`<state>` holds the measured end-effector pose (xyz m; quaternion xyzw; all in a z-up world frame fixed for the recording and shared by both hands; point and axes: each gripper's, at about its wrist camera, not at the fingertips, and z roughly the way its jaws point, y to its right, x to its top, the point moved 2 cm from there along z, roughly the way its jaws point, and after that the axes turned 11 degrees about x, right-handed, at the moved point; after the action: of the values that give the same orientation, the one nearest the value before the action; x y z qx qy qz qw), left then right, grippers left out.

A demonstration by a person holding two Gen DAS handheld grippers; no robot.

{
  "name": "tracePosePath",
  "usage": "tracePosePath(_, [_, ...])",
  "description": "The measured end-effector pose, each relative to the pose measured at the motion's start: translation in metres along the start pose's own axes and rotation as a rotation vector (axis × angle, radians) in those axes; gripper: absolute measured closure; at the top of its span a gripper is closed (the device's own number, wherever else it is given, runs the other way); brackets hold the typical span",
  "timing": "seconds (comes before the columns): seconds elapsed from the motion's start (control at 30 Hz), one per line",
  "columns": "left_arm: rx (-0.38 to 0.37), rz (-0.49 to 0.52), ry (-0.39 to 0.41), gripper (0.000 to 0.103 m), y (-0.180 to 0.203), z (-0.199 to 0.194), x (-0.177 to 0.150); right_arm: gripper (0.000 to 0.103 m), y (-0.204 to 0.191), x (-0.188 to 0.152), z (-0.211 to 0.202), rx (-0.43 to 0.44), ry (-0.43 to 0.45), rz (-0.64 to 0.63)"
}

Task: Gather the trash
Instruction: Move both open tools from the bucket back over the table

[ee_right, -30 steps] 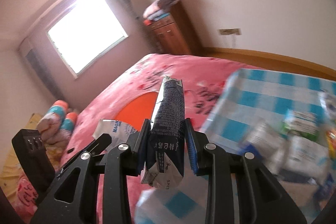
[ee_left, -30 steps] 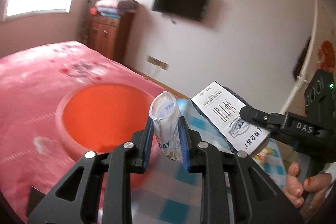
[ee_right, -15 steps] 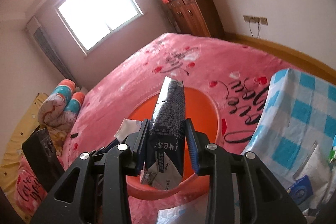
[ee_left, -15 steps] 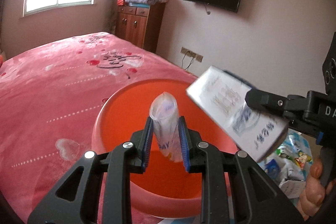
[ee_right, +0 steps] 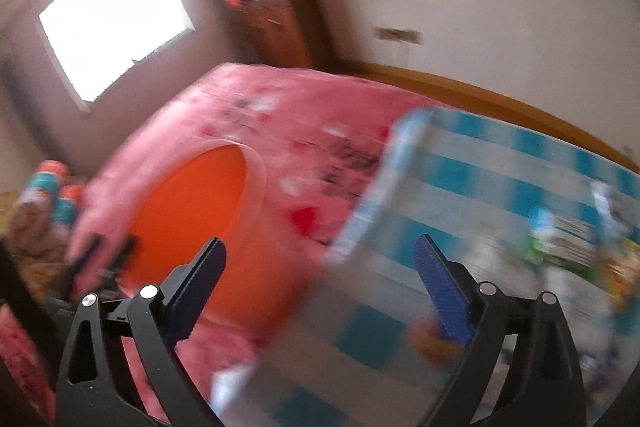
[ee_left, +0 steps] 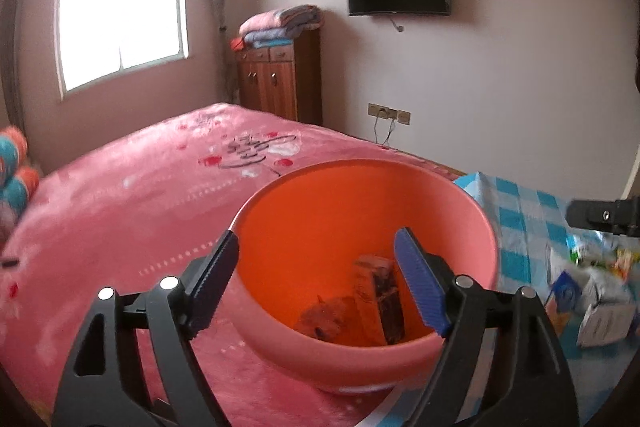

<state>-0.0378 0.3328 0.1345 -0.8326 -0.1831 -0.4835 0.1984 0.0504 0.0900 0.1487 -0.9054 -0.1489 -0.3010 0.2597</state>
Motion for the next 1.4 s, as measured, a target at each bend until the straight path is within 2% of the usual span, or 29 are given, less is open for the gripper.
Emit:
tracePosePath(0.1, [0.011, 0.027, 0.052, 0.018, 0.007, -0.017, 0.000, 0.008, 0.030, -0.013, -0.021, -0.072, -0.026, 0.057])
tracePosePath(0.27, [-0.059, 0.050, 0.088, 0.018, 0.026, -0.032, 0.003, 0.007, 0.051, -0.033, -0.065, -0.121, 0.023, 0.092])
tracePosePath(0.37, [-0.094, 0.089, 0.120, 0.018, 0.040, -0.042, 0.004, 0.007, 0.059, -0.054, -0.089, -0.117, 0.045, 0.137])
tracePosePath(0.43, [-0.129, 0.101, 0.137, 0.018, 0.050, -0.053, 0.002, 0.007, 0.068, -0.074, -0.103, -0.155, 0.057, 0.167])
tracePosePath(0.57, [-0.221, 0.111, 0.136, 0.018, 0.071, -0.068, -0.005, 0.007, 0.088, -0.108, -0.115, -0.188, 0.062, 0.202])
tracePosePath(0.7, [-0.293, 0.146, 0.147, 0.018, 0.091, -0.086, -0.017, 0.007, 0.108, -0.141, -0.138, -0.268, 0.102, 0.216])
tracePosePath(0.87, [-0.367, 0.174, 0.130, 0.018, 0.112, -0.101, -0.033, 0.007, 0.127, -0.165, -0.169, -0.336, 0.170, 0.229])
tracePosePath(1.0, [-0.382, 0.200, 0.148, 0.018, 0.124, -0.112, -0.042, 0.007, 0.142, -0.182, -0.187, -0.358, 0.210, 0.255])
tracePosePath(1.1, [-0.420, 0.182, 0.116, 0.018, 0.129, -0.115, -0.047, 0.007, 0.148, -0.192, -0.192, -0.363, 0.220, 0.262])
tracePosePath(1.4, [-0.457, 0.188, 0.070, 0.018, 0.143, -0.123, -0.056, 0.007, 0.161, -0.212, -0.210, -0.359, 0.257, 0.275])
